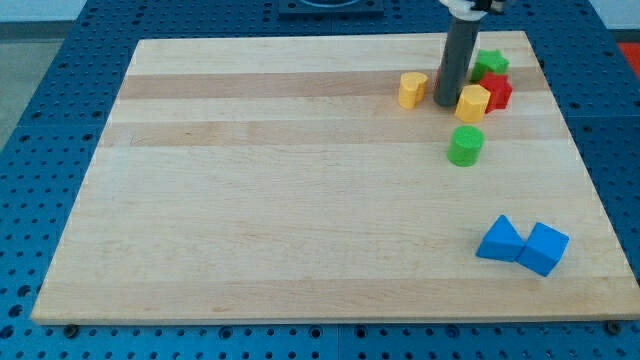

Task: Push the yellow heart into the red circle

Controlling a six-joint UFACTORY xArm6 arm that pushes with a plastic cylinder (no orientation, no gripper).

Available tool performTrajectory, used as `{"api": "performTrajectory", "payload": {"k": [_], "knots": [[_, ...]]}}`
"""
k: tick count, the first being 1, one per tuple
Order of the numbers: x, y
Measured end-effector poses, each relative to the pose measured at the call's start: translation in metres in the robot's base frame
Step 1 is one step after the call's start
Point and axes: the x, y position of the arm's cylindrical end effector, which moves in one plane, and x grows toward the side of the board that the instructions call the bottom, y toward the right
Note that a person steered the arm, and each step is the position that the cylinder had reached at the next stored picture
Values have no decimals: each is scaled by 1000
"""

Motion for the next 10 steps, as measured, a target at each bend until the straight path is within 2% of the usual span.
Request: {"api": "performTrajectory", "payload": {"k": [2, 3, 4, 5, 6, 7, 9, 10], "knots": [[2, -2], [35, -14], [59, -35], [57, -78], [2, -94], [-6, -92], [-38, -32], [-44, -19]]}}
